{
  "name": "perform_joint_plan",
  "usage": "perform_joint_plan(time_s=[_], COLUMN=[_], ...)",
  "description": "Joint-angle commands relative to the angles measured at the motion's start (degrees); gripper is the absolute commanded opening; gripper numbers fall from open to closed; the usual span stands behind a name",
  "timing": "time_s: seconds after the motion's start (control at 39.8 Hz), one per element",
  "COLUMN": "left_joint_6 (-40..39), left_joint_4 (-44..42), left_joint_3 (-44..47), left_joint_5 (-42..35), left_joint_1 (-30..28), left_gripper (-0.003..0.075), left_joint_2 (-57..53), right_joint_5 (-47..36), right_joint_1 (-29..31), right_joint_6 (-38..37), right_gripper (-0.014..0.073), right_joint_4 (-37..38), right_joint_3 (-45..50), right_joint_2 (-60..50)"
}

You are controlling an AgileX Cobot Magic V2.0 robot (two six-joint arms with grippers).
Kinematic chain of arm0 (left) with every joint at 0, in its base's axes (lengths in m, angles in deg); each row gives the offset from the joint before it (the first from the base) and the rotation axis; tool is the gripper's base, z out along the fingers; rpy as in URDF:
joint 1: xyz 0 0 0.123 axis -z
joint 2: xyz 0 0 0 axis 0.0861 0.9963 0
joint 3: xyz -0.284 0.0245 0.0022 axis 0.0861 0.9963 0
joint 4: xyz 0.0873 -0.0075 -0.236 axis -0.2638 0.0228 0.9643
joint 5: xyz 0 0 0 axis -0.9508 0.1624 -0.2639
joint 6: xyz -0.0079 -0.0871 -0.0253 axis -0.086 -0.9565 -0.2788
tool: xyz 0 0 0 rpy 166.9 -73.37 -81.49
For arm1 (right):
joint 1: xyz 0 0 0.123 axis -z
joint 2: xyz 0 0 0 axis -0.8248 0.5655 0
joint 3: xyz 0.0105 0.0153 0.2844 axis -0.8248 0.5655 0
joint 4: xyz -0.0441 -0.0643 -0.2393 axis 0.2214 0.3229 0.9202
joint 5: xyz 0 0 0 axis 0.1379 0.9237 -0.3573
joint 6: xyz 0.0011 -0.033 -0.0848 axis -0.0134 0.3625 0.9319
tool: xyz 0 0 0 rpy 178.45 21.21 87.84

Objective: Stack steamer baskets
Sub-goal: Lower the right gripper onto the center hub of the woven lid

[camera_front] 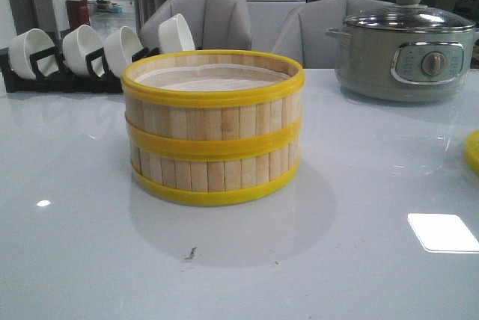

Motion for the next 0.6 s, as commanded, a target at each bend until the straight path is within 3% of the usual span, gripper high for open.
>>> perform_joint_plan(time_s=[0.0,0.25,0.58], left_joint_6=[-0.2,-0.2,-0.2], left_joint_4=[0.1,0.1,0.1], left_joint_3=[-1.8,-1.8,-1.8], left_joint_5=[-4.8,-4.8,-4.8], left_joint_1=[0.5,0.5,0.5], left_gripper=[0.0086,0.0086,0.0086], left_joint_2=[-0.1,-0.1,-0.1], right_joint_5=[-1.0,0.5,0.4], right_joint_1=[2.0,4.6,4.6], right_joint_6=[0.4,0.4,0.4], right_gripper=[0.0302,0.0302,0.0302], right_joint_4=[0.7,0.6,0.2], right_joint_3=[-6.0,-12.9,-14.3], right_joint_2=[3.8,13.6,21.0])
